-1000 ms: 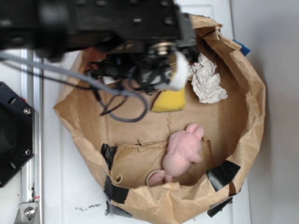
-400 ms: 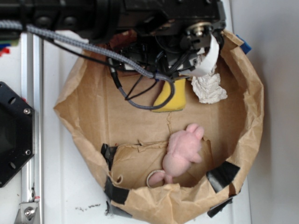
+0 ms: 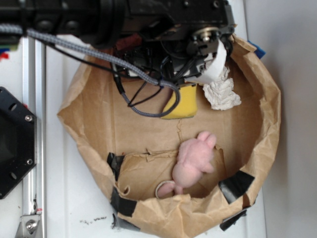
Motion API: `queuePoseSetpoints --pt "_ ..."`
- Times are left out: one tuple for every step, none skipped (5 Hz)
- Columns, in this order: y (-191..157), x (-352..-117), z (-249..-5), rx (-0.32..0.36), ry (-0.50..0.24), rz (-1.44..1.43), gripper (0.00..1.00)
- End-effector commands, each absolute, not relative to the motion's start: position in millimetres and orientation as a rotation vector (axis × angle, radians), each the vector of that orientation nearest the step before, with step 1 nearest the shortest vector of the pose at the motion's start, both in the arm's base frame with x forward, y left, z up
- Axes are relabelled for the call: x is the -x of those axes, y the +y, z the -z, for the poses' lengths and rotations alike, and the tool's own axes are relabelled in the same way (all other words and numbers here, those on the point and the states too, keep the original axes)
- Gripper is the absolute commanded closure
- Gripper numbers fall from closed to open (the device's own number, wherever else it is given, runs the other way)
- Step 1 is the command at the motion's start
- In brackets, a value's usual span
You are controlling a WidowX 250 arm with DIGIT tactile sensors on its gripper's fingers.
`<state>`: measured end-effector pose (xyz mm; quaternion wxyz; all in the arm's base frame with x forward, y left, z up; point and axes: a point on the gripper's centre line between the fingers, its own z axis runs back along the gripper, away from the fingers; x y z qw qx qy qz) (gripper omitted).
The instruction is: Grab the rock.
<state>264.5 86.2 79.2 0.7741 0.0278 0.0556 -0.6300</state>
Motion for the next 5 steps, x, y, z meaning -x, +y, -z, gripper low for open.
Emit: queuePoseSetpoints --pt "83 -263 -86 -0.085 0.119 1.388 0.0" --pt "83 -259 -76 -0.079 0.15 1.391 0.0" --pt "84 -257 -69 -0.076 0.171 1.393 0.0" --pt "88 -260 -62 -0.076 0.188 1.389 0.0" --pt "93 -263 -55 -0.076 0.208 1.384 0.0"
